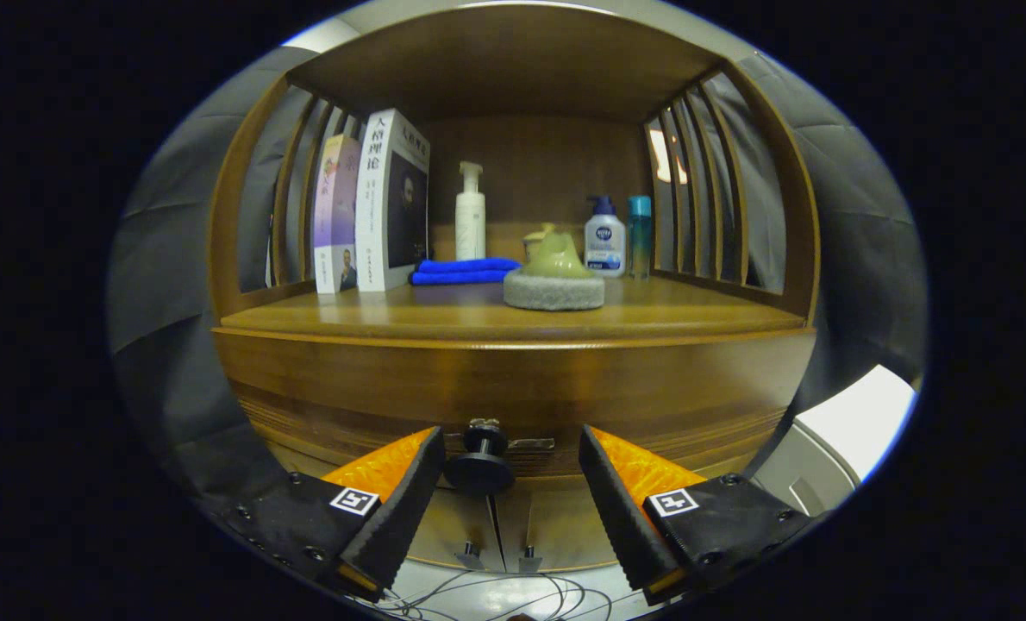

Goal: Pull open the drawer, take out the items inside it, and place them on the countertop above the cabinet.

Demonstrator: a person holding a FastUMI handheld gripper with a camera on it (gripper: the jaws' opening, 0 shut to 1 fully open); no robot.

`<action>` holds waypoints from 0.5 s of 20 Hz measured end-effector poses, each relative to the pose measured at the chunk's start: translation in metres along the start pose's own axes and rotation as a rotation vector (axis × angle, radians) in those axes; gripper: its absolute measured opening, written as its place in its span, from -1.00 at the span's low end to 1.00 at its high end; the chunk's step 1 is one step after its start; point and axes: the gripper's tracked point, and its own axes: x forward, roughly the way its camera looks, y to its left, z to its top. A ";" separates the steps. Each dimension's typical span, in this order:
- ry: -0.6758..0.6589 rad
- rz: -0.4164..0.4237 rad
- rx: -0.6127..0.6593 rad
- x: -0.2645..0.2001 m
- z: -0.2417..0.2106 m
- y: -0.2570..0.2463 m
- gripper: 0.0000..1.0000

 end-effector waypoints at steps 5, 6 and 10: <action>-0.087 0.036 -0.074 -0.041 0.048 0.013 0.96; -0.108 0.048 -0.084 -0.052 0.059 0.016 0.96; -0.163 0.140 -0.033 -0.102 0.094 0.039 0.95</action>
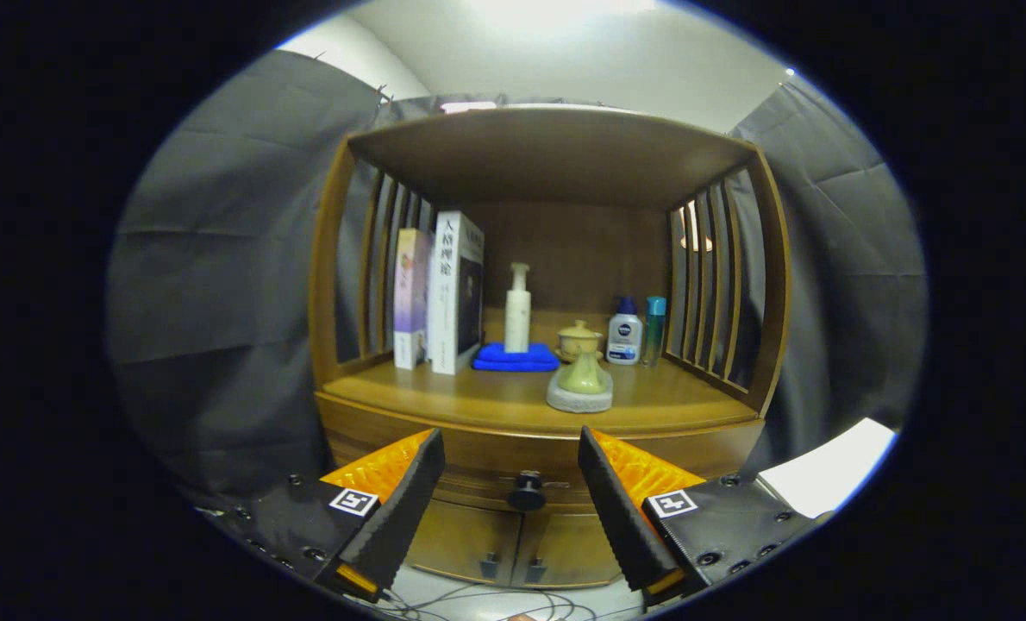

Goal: Pull open the drawer, take out the items inside it, and place them on the countertop above the cabinet.

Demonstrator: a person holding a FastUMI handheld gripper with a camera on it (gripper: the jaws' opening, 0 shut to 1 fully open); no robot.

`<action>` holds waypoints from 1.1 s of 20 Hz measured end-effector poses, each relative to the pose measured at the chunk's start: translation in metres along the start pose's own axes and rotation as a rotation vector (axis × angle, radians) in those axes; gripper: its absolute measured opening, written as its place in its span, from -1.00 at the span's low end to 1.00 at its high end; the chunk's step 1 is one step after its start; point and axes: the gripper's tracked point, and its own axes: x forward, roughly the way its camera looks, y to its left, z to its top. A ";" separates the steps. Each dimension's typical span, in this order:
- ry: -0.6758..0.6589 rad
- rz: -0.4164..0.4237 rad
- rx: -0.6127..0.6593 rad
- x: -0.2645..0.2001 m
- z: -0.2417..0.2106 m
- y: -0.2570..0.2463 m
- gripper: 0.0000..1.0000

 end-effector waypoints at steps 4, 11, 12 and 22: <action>-0.047 0.008 -0.018 -0.037 0.032 0.009 0.95; -0.047 -0.036 0.038 -0.101 0.031 0.003 0.95; -0.051 -0.052 0.045 -0.109 0.027 -0.002 0.95; -0.142 -0.135 0.066 -0.135 0.048 -0.046 0.95</action>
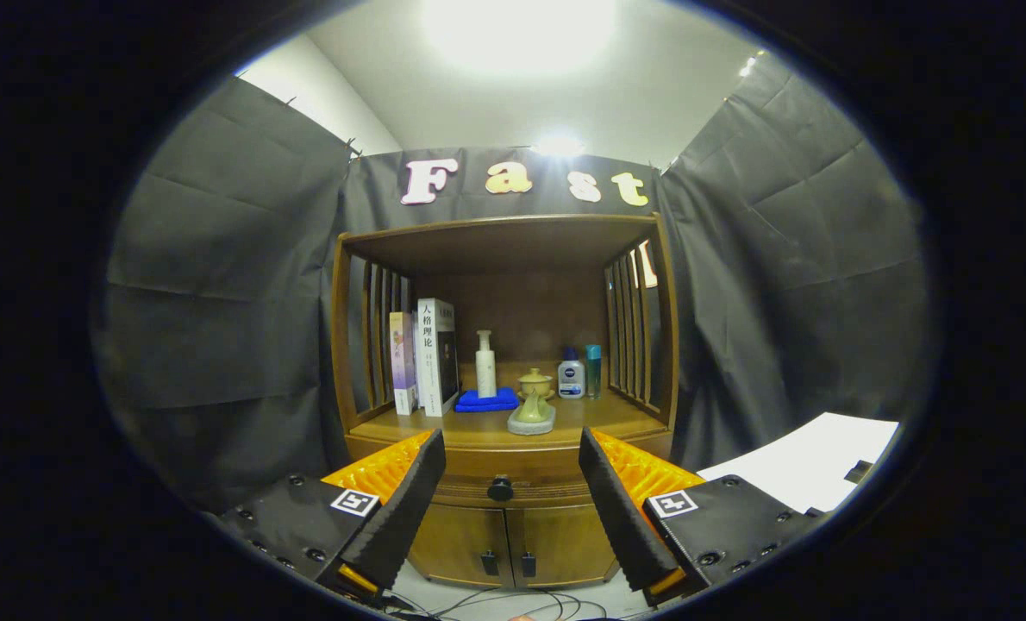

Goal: Pull open the drawer, take out the items inside it, and place them on the countertop above the cabinet.

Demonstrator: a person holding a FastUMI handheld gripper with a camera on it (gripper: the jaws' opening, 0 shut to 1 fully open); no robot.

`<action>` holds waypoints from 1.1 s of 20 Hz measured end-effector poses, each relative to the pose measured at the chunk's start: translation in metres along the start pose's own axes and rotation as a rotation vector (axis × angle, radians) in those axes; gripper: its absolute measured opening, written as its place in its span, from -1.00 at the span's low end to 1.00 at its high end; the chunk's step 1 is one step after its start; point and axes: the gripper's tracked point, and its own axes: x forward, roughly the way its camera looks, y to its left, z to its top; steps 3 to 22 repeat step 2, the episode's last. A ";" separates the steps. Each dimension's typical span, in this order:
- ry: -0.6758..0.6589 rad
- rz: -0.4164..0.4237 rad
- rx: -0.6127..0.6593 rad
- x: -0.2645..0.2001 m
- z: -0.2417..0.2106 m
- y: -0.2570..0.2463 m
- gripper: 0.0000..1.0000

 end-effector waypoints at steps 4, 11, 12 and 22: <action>-0.007 -0.013 0.003 0.001 0.001 -0.008 0.95; -0.007 -0.013 0.003 0.001 0.001 -0.008 0.95; -0.007 -0.013 0.003 0.001 0.001 -0.008 0.95; -0.007 -0.013 0.003 0.001 0.001 -0.008 0.95</action>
